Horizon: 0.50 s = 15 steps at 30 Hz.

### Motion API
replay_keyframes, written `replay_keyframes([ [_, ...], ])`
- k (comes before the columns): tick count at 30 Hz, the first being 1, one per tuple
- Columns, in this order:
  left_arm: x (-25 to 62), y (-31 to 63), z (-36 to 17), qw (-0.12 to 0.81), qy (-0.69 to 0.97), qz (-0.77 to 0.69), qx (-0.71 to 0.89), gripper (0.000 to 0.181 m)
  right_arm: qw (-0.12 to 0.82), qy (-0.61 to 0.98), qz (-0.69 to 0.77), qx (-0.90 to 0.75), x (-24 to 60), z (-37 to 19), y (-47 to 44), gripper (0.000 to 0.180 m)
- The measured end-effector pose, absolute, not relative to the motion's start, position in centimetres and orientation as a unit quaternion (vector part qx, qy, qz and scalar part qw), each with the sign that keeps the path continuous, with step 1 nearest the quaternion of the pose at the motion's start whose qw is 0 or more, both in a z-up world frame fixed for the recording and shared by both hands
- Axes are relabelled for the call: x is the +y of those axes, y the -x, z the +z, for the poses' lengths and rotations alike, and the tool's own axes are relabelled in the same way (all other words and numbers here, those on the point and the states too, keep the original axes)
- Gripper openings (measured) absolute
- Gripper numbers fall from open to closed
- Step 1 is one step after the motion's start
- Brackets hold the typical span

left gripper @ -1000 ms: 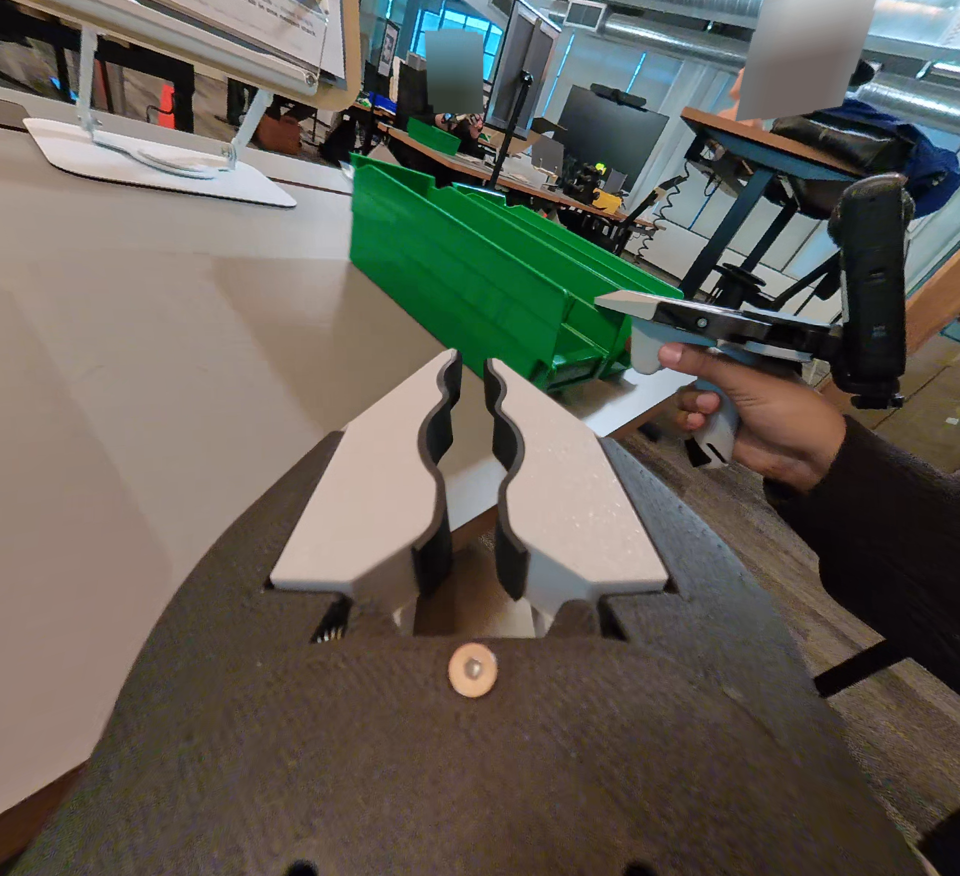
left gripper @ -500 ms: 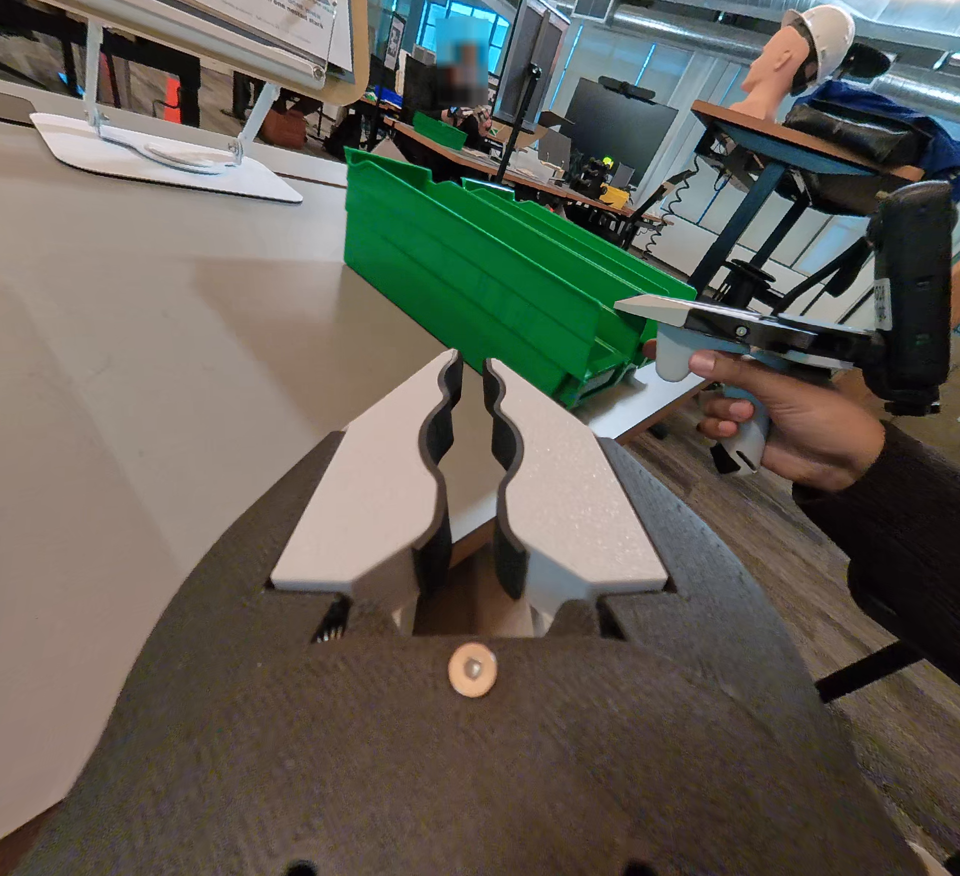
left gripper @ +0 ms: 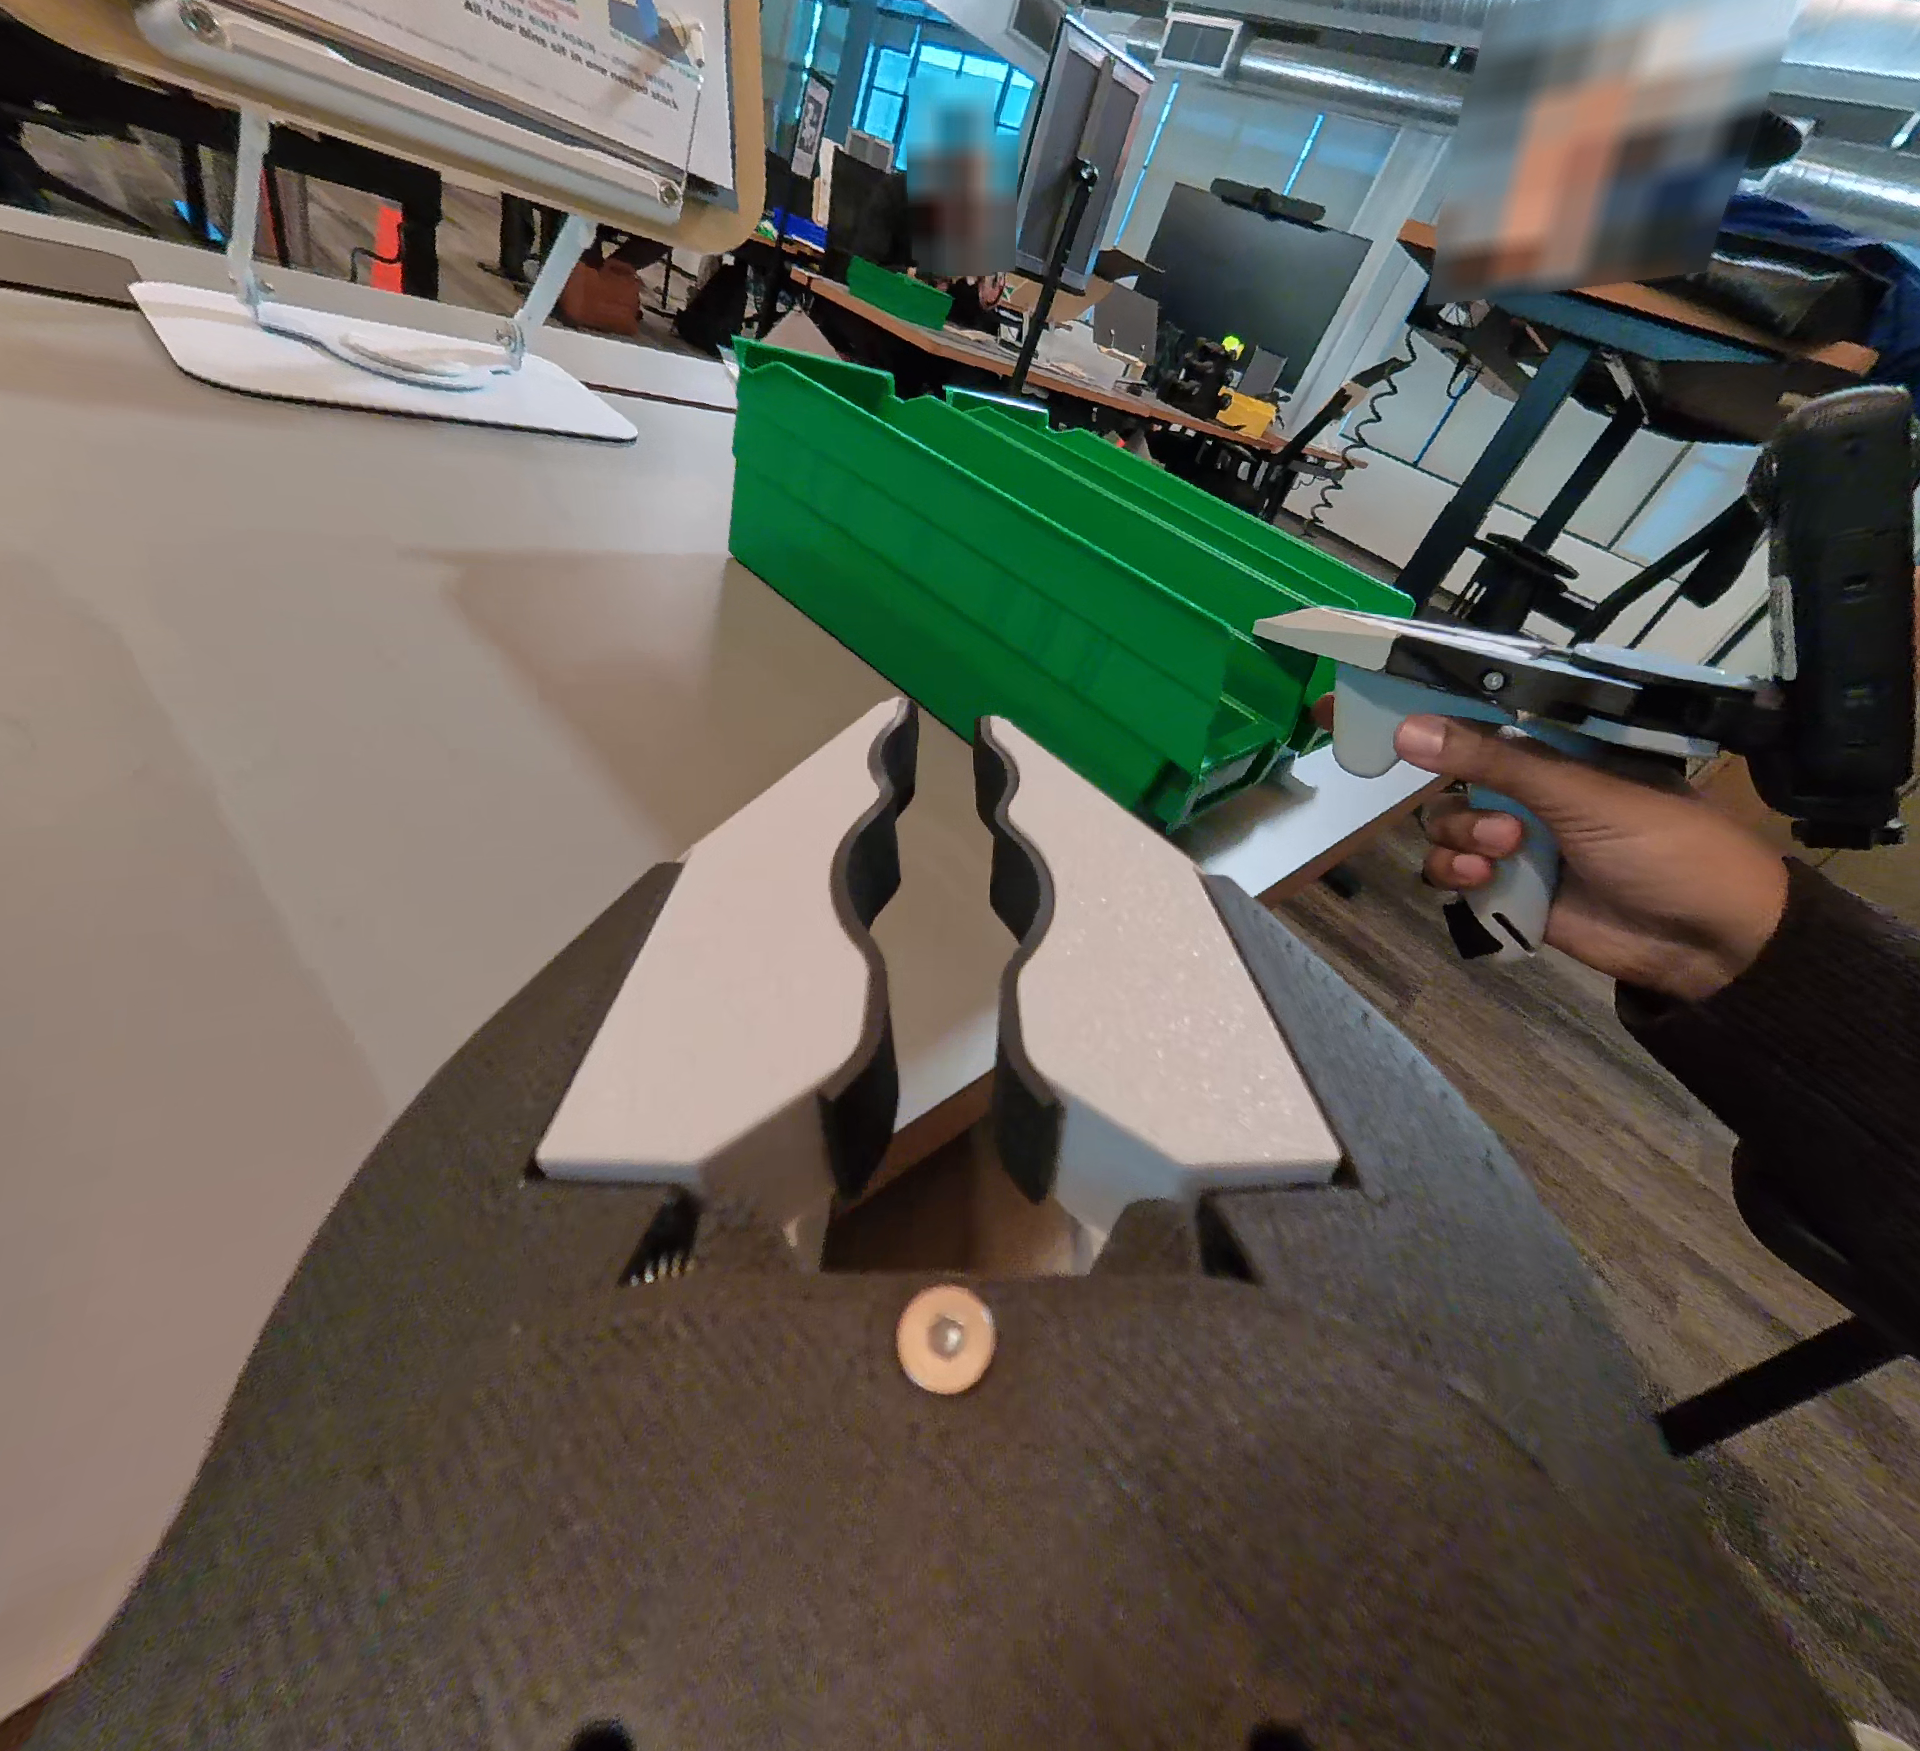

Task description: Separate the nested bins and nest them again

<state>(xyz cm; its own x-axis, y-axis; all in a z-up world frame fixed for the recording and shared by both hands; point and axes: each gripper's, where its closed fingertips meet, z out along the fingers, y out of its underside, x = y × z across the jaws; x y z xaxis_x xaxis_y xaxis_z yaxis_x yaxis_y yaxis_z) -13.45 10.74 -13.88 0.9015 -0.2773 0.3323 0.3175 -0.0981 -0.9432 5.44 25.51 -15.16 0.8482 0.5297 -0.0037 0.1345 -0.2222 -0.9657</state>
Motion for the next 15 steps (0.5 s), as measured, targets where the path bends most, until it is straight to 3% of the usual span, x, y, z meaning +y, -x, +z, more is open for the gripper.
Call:
replay_keyframes([
  [1,10.7,13.6,-13.7,0.674,0.705,-0.22,-0.015,0.009,0.586,0.762,0.166,-0.22,25.5,-15.1,-5.5,0.002],
  [9,10.6,14.2,-13.0,0.685,0.698,-0.21,-0.019,0.009,0.589,0.76,0.151,-0.228,25.4,-15.1,-5.6,0.003],
  [12,10.6,14.0,-13.0,0.687,0.698,-0.203,-0.012,0.01,0.621,0.736,0.138,-0.23,25.2,-13.7,-5.6,0.025],
  [15,10.5,13.9,-13.0,0.687,0.698,-0.2,-0.009,0.01,0.655,0.703,0.116,-0.25,24.5,-12.3,-5.2,0.027],
])
